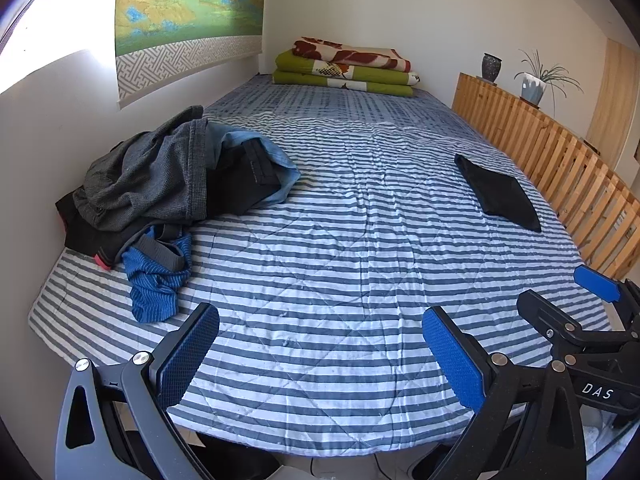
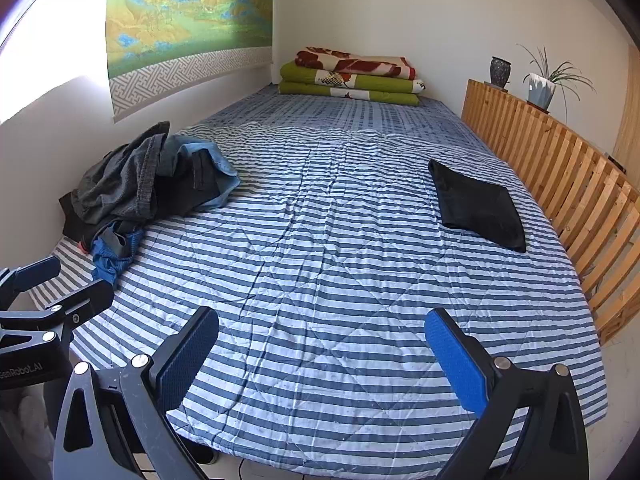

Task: Fold small clothes

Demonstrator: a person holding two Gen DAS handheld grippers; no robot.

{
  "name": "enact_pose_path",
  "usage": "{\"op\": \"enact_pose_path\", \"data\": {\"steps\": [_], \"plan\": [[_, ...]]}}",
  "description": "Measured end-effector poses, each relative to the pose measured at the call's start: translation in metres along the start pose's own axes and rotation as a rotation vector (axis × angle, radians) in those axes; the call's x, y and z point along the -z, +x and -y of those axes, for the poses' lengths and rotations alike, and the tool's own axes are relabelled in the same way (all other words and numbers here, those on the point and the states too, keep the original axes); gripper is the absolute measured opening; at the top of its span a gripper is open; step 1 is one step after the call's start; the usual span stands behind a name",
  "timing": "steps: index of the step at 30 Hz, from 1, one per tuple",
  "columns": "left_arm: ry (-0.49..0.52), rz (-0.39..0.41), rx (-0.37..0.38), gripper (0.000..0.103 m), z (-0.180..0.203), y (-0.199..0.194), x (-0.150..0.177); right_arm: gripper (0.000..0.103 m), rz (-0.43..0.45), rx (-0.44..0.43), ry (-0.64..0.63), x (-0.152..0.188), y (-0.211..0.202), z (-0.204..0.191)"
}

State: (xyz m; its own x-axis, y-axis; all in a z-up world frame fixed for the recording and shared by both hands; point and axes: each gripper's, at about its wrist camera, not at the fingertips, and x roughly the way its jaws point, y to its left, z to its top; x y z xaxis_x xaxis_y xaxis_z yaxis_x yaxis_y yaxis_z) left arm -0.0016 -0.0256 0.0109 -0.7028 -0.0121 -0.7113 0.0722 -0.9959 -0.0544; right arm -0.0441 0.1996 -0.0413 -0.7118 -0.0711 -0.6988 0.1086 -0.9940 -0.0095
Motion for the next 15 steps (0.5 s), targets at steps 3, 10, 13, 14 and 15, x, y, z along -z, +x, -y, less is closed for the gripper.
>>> {"op": "enact_pose_path", "data": {"steps": [3, 10, 13, 14, 15], "plan": [[-0.006, -0.004, -0.01, 0.103, -0.004, 0.002, 0.0, 0.101, -0.004, -0.015, -0.01, -0.002, 0.005, -0.006], [-0.008, -0.003, -0.019, 0.103, -0.008, 0.005, -0.001, 0.101, -0.001, -0.029, -0.017, -0.008, 0.011, -0.014], [-0.007, 0.0, -0.018, 0.103, -0.008, 0.006, -0.003, 0.101, 0.0, -0.026, -0.014, -0.009, 0.011, -0.015], [-0.006, 0.001, -0.017, 0.103, -0.007, 0.005, -0.003, 0.101, 0.0, -0.024, -0.012, -0.009, 0.011, -0.015], [-0.005, 0.002, -0.016, 0.103, -0.007, 0.005, -0.003, 0.101, 0.0, -0.023, -0.011, -0.009, 0.011, -0.014]]}}
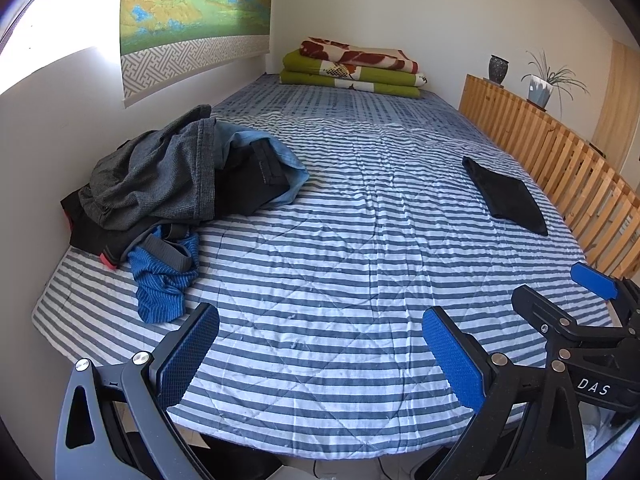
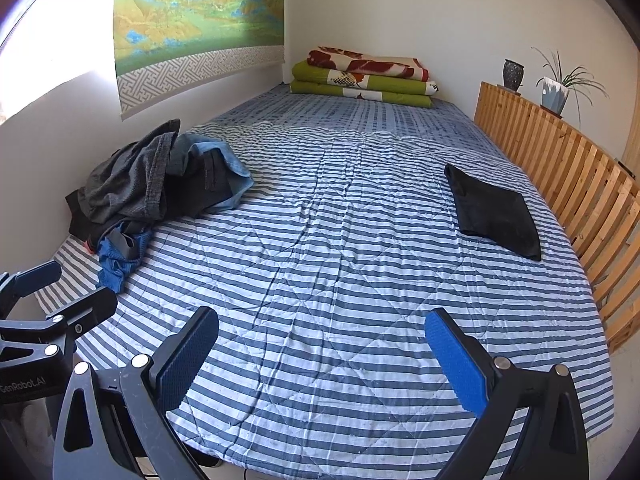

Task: Fold small clothes

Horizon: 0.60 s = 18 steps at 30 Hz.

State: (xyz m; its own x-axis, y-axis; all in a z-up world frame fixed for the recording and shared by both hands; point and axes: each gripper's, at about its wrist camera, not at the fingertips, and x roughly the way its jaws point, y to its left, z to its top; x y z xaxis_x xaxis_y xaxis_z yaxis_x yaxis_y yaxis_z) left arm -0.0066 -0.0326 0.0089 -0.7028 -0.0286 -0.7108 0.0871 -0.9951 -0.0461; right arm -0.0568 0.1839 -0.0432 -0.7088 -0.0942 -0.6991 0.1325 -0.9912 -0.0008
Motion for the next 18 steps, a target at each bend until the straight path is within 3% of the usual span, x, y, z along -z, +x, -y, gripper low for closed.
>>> {"op": "enact_pose_path", "data": {"steps": [18], "plan": [[-0.001, -0.003, -0.002, 0.103, -0.0036, 0.0036, -0.003, 0.101, -0.009, 0.006, 0.017, 0.0, 0.0033, 0.0057]]}}
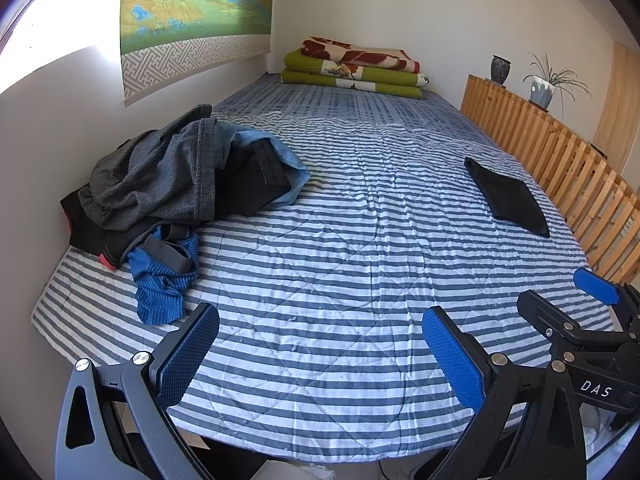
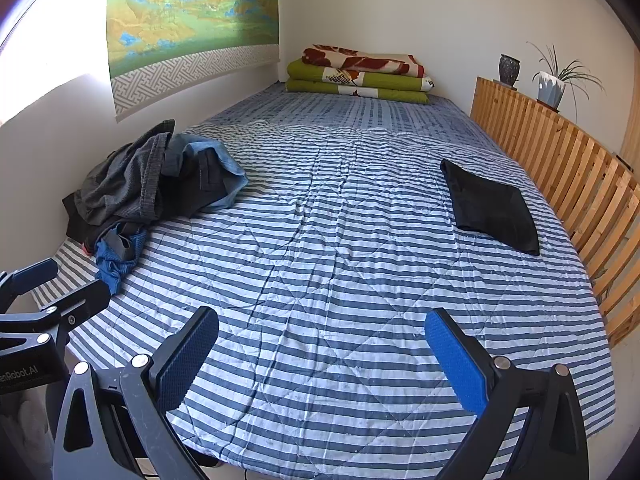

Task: Fold small clothes

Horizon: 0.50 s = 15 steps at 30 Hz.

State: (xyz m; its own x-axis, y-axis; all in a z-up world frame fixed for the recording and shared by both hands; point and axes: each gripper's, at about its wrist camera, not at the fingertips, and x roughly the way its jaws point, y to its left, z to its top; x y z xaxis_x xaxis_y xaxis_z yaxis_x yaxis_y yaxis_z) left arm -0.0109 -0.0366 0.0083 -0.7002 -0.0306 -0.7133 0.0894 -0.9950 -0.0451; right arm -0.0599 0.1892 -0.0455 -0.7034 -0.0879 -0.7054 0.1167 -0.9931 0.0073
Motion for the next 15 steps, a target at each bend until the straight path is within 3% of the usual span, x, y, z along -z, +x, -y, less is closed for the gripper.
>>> {"op": "enact_pose_path", "data": {"steps": [15], "plan": [[0.02, 0.012, 0.016, 0.103, 0.0054, -0.0033, -0.0035, 0.101, 0.005, 0.014, 0.015, 0.0015, -0.0043, 0.009]]}}
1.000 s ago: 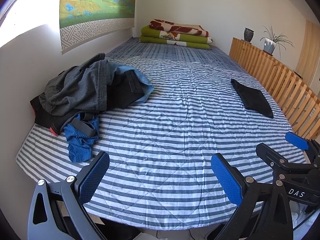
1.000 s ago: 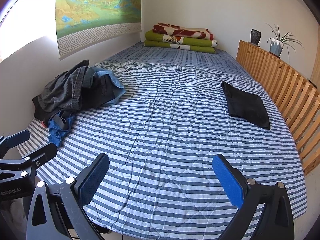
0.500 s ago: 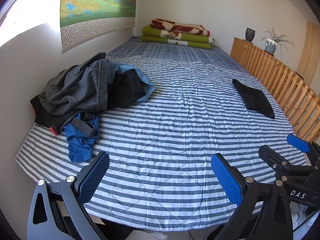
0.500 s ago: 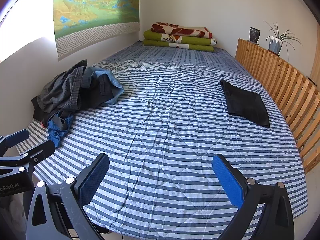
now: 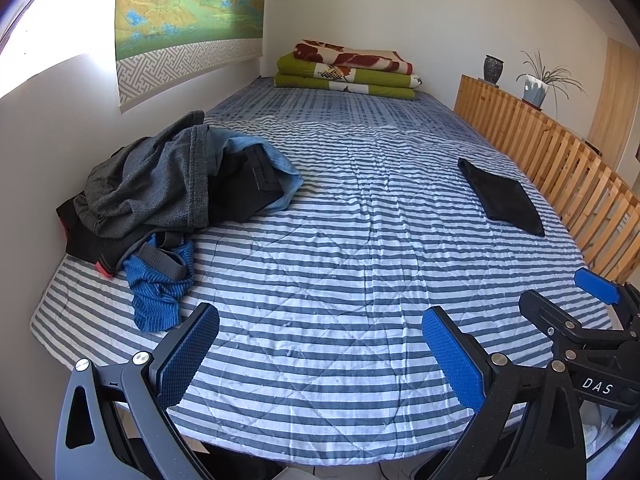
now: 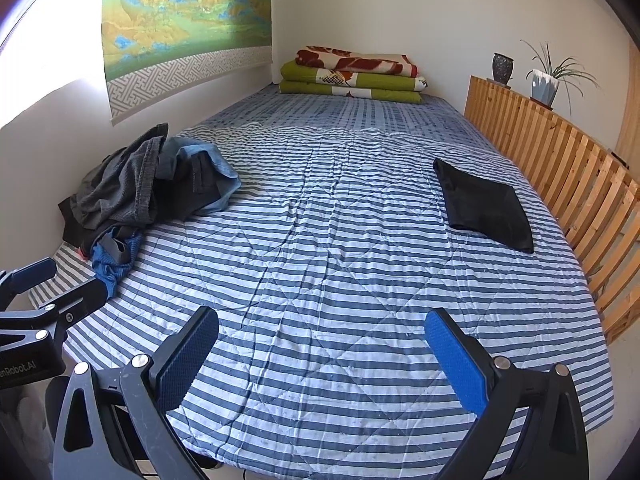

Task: Fold small clothes

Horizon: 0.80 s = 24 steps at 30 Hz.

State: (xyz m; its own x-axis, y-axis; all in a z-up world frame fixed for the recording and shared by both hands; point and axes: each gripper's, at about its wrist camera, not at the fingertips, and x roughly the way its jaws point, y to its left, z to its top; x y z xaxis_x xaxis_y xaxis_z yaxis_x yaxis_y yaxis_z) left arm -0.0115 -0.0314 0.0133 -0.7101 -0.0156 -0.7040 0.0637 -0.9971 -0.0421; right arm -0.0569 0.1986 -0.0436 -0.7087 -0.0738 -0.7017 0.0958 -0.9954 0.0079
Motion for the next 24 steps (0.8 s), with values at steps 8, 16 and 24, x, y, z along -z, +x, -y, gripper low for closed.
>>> {"op": "enact_pose_path", "data": {"steps": [8, 16, 24], "plan": [[0.008, 0.005, 0.005, 0.103, 0.007, -0.005, 0.0, 0.101, 0.011, 0.007, 0.001, 0.0, -0.006, 0.002], [0.013, 0.006, 0.016, 0.103, 0.011, -0.009, 0.001, 0.101, 0.014, 0.009, 0.005, 0.002, -0.011, 0.004], [0.003, 0.005, 0.011, 0.102, 0.007, -0.008, 0.003, 0.101, 0.013, 0.004, 0.011, 0.004, -0.012, 0.007]]}}
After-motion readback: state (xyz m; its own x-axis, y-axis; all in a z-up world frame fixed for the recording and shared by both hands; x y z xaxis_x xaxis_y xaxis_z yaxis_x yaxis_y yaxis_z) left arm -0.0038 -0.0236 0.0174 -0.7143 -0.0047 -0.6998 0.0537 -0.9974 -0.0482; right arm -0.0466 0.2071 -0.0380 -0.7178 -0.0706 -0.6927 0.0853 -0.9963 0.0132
